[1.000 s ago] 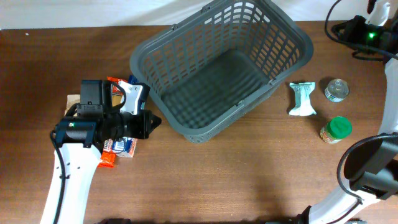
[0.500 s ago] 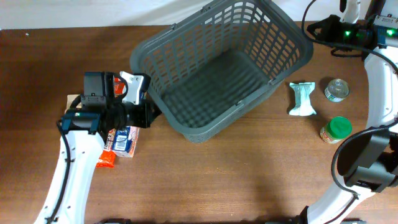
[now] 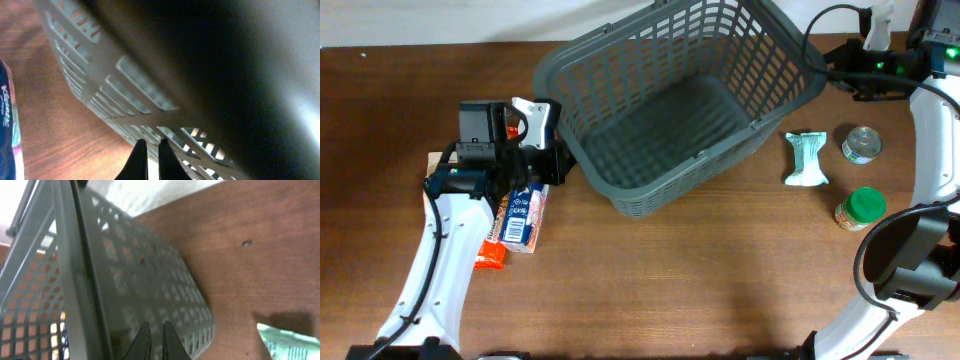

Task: Pack container

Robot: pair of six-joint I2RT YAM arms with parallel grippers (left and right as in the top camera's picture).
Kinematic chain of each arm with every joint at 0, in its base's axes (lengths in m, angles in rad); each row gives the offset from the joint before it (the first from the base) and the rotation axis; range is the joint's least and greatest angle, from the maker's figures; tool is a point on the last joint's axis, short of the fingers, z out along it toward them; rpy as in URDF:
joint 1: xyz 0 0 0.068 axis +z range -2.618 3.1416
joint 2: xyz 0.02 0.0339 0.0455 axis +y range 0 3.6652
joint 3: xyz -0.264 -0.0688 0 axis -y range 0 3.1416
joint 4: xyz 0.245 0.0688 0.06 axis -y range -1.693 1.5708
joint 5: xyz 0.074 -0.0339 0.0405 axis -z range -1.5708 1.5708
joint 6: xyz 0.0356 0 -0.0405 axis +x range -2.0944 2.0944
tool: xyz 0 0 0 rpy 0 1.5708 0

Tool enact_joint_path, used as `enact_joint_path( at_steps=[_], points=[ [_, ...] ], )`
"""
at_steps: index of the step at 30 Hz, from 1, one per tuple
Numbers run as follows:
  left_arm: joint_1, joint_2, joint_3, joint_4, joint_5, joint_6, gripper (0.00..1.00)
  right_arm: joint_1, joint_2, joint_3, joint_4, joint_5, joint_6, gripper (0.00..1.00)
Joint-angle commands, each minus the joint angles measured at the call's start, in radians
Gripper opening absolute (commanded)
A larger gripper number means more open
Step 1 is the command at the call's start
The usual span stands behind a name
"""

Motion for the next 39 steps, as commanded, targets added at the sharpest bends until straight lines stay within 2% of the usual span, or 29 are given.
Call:
enact_joint_path(
  at_steps=[1,11,18,26,29,31,32,34,36,39],
  points=[
    [0.0,0.008,-0.009,0.037,0.004,-0.052,0.02,0.008,0.009,0.015,-0.032,-0.072,-0.085,0.04],
    [0.004,0.01,-0.008,0.104,0.004,-0.105,0.02,0.008,-0.004,0.015,-0.068,-0.1,-0.164,0.04],
    [0.048,0.01,-0.008,-0.024,-0.038,-0.111,0.02,-0.033,-0.022,0.026,0.039,-0.102,-0.094,0.04],
    [0.185,0.01,0.05,-0.119,-0.039,-0.107,0.03,-0.042,-0.039,0.237,0.006,-0.102,-0.07,0.04],
    [0.219,0.01,0.075,-0.147,-0.05,-0.092,0.09,-0.029,-0.042,0.339,-0.089,-0.05,-0.071,0.04],
    [0.233,0.01,0.085,-0.172,-0.092,-0.09,0.13,-0.012,-0.042,0.407,-0.174,0.051,-0.072,0.04],
    [0.238,0.01,0.087,-0.185,-0.116,-0.088,0.18,-0.002,-0.042,0.431,-0.21,0.108,-0.08,0.05],
    [0.244,0.01,0.087,-0.212,-0.183,-0.088,0.28,0.025,-0.042,0.467,-0.278,0.227,-0.111,0.15],
    [0.244,0.01,0.087,-0.236,-0.259,-0.088,0.37,0.061,-0.042,0.475,-0.321,0.303,-0.167,0.34],
    [0.244,0.01,0.087,-0.253,-0.349,-0.088,0.58,0.115,-0.038,0.474,-0.346,0.338,-0.249,0.57]
  ],
)
